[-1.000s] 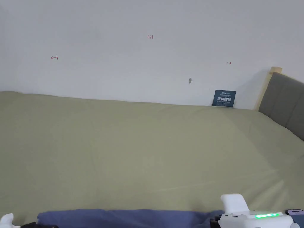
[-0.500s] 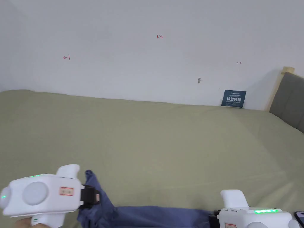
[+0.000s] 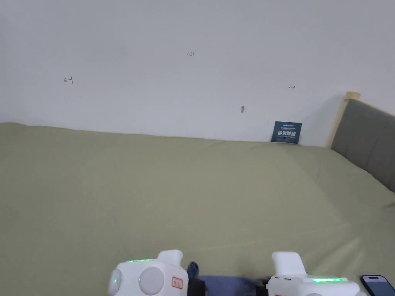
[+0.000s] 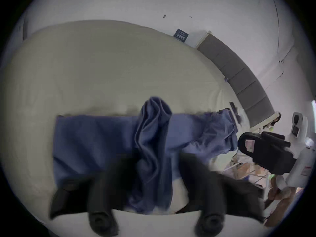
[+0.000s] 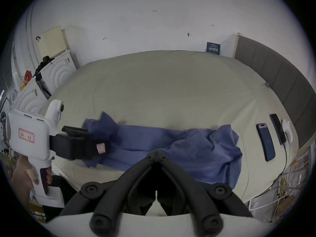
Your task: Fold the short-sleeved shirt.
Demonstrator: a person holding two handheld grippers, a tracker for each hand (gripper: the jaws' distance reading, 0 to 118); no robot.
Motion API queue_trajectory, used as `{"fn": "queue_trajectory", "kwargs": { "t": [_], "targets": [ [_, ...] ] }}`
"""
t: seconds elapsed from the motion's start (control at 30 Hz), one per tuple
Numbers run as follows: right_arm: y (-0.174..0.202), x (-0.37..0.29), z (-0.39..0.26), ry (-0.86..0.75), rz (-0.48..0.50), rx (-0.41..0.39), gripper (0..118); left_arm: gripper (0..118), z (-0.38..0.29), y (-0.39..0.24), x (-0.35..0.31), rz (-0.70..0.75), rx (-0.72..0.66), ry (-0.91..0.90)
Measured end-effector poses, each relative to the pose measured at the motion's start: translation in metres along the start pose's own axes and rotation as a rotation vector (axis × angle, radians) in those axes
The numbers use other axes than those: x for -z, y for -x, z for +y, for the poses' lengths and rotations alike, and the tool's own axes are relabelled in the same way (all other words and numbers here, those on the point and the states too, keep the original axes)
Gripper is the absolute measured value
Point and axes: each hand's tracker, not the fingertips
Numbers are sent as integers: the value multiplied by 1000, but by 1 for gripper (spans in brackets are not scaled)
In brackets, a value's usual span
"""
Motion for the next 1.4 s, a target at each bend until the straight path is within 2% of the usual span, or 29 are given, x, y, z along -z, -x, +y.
{"fn": "queue_trajectory", "kwargs": {
  "t": [0.03, 0.13, 0.17, 0.23, 0.27, 0.3, 0.33, 0.37, 0.43, 0.57, 0.63, 0.7, 0.73, 0.87, 0.97, 1.03, 1.13, 1.2, 1.3, 1.33, 1.37, 1.4],
  "targets": [
    [-2, 0, 0, 3, 2, 4, 0, 102, -1, 3, -3, -36, -28, 3],
    [-7, -1, -2, 2, -1, 9, 0, 93, -2, 11, -32, -161, -78, -107],
    [-9, -1, -1, 2, -9, 13, 0, 87, -1, 15, -44, -186, -85, -147],
    [-13, -3, 0, 1, -10, 17, 0, 56, 2, 16, -62, -221, -93, -237],
    [-15, -5, 1, -5, -9, 23, 0, 47, 4, 20, -65, -213, -101, -266],
    [-17, -7, 2, -10, -7, 31, 0, 47, 4, 24, -64, -191, -94, -264],
    [-18, -9, 3, -14, -4, 37, 0, 15, 7, 25, -60, -187, -97, -249],
    [-21, -11, 4, -19, 2, 43, 0, 1, 7, 28, -54, -151, -106, -225],
    [-24, -15, 4, -26, 3, 48, 0, 1, 2, 35, -35, -138, -143, -135],
    [-30, -19, 6, -39, -9, 39, 0, 1, -20, 33, 27, -245, -232, -2],
    [-33, -19, 6, -39, -14, 35, 0, 1, -36, 29, 62, -251, -293, 58],
    [-36, -19, 5, -34, -20, 29, 0, 0, -47, 28, 69, -379, -392, -65],
    [-38, -18, 5, -32, -23, 27, 0, 0, -48, 25, 69, -370, -417, -58],
    [-42, -14, 3, -17, -38, 14, 0, 0, -28, 12, 57, -266, -292, 0],
    [-44, -13, 1, -16, -27, 32, 0, 0, -13, 20, 15, -322, -245, -79],
    [-43, -13, -1, -16, -12, 37, 0, 0, -3, 38, -24, -339, -205, -117],
    [-40, -12, -2, -7, -13, 15, 0, 0, 7, 87, -65, -258, -117, -128],
    [-40, -13, -2, -8, -9, 10, 0, 0, 9, 122, -83, -235, -117, -87],
    [-38, -14, -2, -10, 0, 15, 0, 2, 6, 143, -99, -265, -134, -27],
    [-37, -14, -2, -11, 0, 14, 0, 20, 6, 149, -98, -261, -143, -12],
    [-37, -15, -1, -10, -4, 10, 0, 60, 5, 154, -94, -253, -146, 12],
    [-36, -15, -1, -8, -6, 6, 0, 111, 2, 153, -87, -251, -157, 44]
  ]
}}
